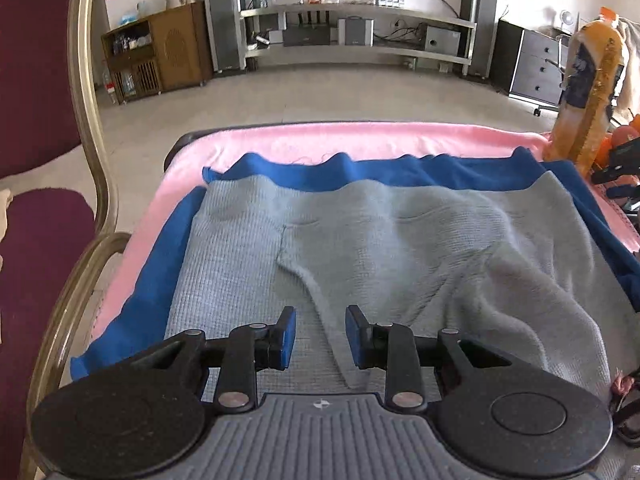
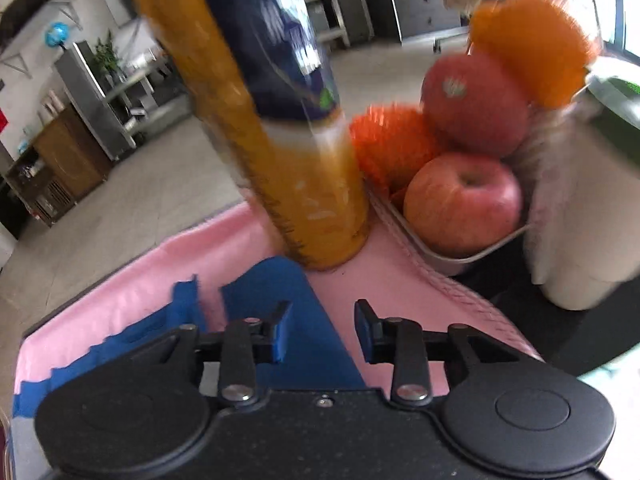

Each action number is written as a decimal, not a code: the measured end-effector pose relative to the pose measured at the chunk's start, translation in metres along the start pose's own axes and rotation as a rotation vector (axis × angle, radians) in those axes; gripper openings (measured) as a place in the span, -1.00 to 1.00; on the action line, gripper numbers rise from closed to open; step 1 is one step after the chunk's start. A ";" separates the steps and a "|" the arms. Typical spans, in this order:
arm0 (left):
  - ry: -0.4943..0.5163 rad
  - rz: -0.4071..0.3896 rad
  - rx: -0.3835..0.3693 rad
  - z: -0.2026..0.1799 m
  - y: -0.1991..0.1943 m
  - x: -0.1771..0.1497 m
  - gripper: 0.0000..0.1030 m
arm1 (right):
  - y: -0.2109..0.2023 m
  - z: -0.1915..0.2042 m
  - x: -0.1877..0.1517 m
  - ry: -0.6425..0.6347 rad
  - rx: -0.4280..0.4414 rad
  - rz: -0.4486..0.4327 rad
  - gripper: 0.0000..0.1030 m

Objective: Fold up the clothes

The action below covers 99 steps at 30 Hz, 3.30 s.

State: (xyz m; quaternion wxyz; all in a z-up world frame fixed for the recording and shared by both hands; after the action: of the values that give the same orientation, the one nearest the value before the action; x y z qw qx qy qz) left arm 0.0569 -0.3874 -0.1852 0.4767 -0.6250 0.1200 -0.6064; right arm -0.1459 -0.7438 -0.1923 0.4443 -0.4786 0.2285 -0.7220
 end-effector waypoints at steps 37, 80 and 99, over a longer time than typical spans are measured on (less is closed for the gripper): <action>0.156 -0.137 -0.187 -0.086 -0.056 -0.011 -0.45 | -0.209 -0.177 0.030 0.297 -0.156 -0.397 -0.26; -0.060 0.125 -0.132 -0.029 -0.097 -0.126 -0.44 | -0.199 -0.135 -0.176 0.001 0.007 0.072 -0.92; -0.248 0.006 -0.166 0.013 -0.148 -0.141 -0.59 | -0.254 -0.087 -0.170 -0.014 0.127 0.098 -0.39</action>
State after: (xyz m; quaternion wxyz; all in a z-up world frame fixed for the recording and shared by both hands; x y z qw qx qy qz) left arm -0.0282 -0.2023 -0.1642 0.4363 -0.7322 0.1120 -0.5108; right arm -0.3063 -0.4782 -0.1213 0.5100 -0.4427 0.2023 -0.7092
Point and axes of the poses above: each gripper's, at about its wrist camera, not at the fingertips, and y roughly the way its jaws point, z to its left, x to its top, the point moved 4 cm from there along y, roughly the way its jaws point, and after that the axes turned 15 degrees about y, right-handed, at the moved point
